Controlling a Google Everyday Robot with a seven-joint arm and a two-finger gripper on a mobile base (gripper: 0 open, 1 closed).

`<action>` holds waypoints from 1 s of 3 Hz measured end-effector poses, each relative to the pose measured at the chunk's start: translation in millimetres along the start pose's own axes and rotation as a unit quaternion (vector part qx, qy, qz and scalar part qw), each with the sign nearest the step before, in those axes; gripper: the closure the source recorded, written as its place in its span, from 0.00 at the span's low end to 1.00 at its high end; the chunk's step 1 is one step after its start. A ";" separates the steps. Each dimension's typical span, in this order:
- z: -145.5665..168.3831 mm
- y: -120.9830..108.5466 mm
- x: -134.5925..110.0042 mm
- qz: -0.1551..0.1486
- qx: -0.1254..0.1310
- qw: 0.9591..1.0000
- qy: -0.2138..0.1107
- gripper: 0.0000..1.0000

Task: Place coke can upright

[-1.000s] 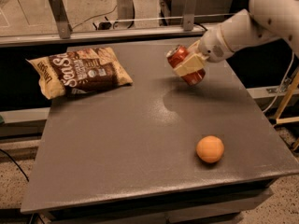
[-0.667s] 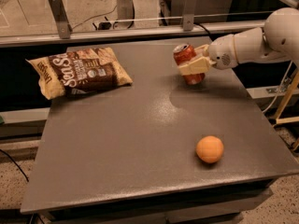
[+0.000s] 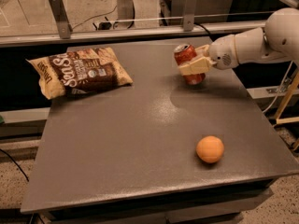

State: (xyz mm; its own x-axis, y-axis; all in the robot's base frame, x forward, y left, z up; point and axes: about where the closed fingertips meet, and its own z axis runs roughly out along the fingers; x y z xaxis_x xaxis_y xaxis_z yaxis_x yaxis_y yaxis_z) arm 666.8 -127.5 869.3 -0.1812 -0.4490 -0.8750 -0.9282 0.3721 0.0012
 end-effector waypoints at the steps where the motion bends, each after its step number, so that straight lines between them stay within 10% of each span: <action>1: 0.0 0.0 0.0 0.000 0.000 1.000 0.000 1.00; 2: -0.3 0.6 -3.1 -0.001 -0.002 1.000 -0.005 1.00; 3: -7.9 10.8 -54.2 -0.022 -0.038 0.994 -0.097 1.00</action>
Offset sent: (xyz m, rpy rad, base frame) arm -0.0236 0.0039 0.1653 0.4531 -0.1727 0.1593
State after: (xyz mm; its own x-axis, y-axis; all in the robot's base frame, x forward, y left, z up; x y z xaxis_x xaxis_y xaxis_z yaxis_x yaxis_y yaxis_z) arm 664.1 -105.6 920.6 -0.0800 -0.2964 -0.9517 -0.9571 0.2897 -0.0098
